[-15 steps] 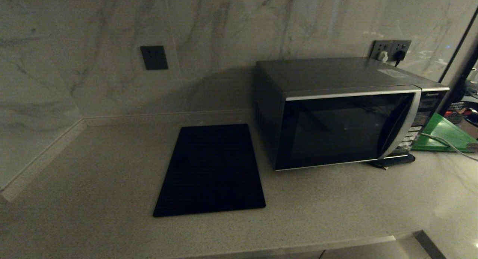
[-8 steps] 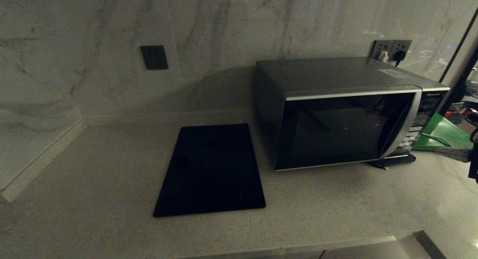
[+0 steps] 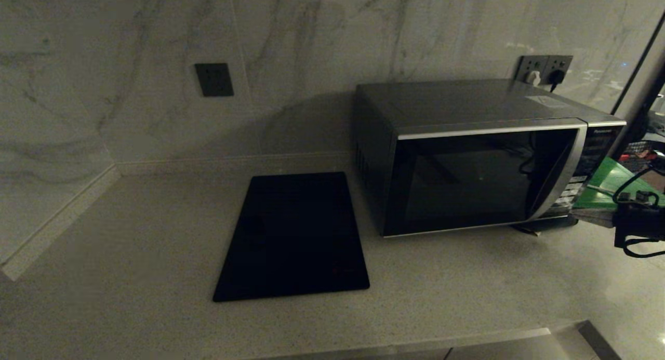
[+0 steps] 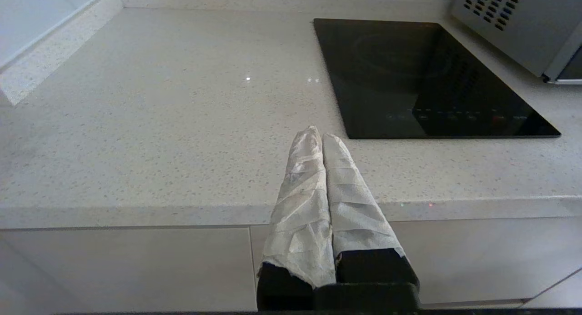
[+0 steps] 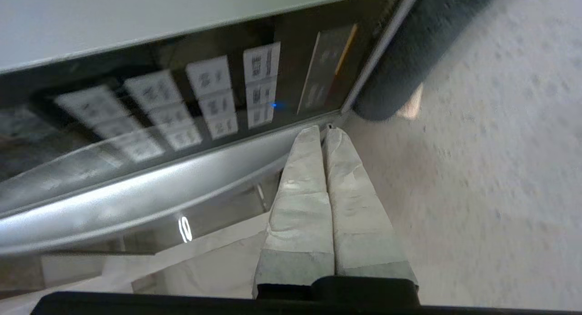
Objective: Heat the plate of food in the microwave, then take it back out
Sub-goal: Open the microwave oven
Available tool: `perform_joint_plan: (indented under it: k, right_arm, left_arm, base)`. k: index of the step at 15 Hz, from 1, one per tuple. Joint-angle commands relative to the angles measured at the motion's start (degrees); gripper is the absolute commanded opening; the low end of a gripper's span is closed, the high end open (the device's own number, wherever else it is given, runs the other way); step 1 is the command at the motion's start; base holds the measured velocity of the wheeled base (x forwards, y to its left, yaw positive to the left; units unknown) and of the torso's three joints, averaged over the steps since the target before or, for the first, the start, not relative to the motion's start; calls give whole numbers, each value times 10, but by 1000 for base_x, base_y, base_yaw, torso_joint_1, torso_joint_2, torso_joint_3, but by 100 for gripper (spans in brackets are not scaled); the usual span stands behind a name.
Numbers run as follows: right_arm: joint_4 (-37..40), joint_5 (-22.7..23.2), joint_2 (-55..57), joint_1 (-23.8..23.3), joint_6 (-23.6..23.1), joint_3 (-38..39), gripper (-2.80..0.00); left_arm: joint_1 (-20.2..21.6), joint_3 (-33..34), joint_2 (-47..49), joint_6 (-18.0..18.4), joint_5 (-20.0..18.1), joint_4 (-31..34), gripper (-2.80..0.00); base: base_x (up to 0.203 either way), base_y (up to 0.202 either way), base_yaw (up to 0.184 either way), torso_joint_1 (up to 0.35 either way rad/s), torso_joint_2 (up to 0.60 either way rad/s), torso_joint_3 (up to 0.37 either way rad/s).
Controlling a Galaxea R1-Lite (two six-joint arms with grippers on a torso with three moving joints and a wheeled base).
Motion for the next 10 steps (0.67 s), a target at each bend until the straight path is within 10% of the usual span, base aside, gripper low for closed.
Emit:
perform_joint_plan:
  k: [1,10]
  right_arm:
    - [1,3,18,4,3,-19,-280]
    - [-34,-28,43,29,6,-29,-280]
  left_arm:
    - [0,0,1,-1,0,0,-280]
    - [0,0,1,0,0,0,-280]
  base:
    - [0,0,0,0,0,0]
    - [0,0,0,0,0,0]
